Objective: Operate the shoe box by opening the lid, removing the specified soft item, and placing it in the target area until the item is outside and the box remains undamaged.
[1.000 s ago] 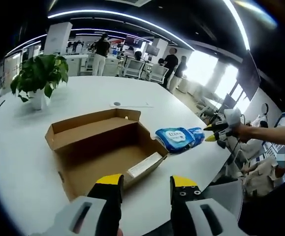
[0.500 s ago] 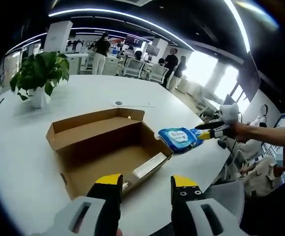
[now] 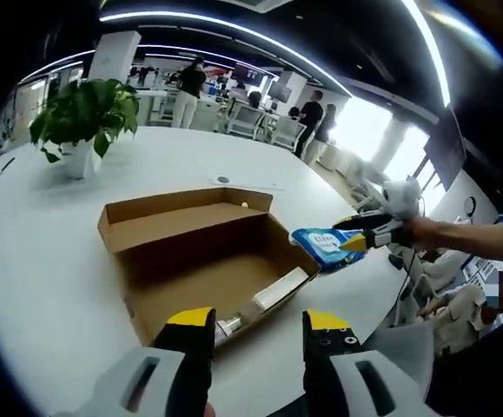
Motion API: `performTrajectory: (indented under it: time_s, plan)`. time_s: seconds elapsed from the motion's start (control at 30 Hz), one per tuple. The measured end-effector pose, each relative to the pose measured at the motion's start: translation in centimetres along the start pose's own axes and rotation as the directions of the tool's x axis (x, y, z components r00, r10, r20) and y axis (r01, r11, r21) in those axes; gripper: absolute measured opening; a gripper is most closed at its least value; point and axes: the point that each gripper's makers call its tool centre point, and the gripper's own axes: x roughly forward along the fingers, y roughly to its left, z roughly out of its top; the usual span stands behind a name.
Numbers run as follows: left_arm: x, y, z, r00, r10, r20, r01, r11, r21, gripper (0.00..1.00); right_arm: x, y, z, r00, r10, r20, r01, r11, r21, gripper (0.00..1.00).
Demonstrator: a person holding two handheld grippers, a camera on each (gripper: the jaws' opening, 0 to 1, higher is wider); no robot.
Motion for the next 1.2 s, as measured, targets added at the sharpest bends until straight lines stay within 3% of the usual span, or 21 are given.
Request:
performTrajectory:
  time_s: [0.7,0.97,1.2]
  plan:
    - [0.0,0.0,-1.9,1.000,-0.018,-0.023,0.018,1.000,0.024,0.41,4.1,4.2,2.5,0.995,0.092,-0.037,-0.094,0.993,-0.075,0.51]
    - [-0.3,0.6,-2.1,1.000,-0.013,-0.011,0.013,1.000,0.003,0.41,5.6,5.6,3.1,0.987,0.136,-0.087,-0.147,0.979,-0.140,0.51]
    - [-0.5,1.0,-2.3,1.000,-0.008,-0.001,0.008,1.000,-0.010,0.41,6.7,6.3,3.2,0.973,0.163,-0.161,-0.197,0.955,-0.224,0.52]
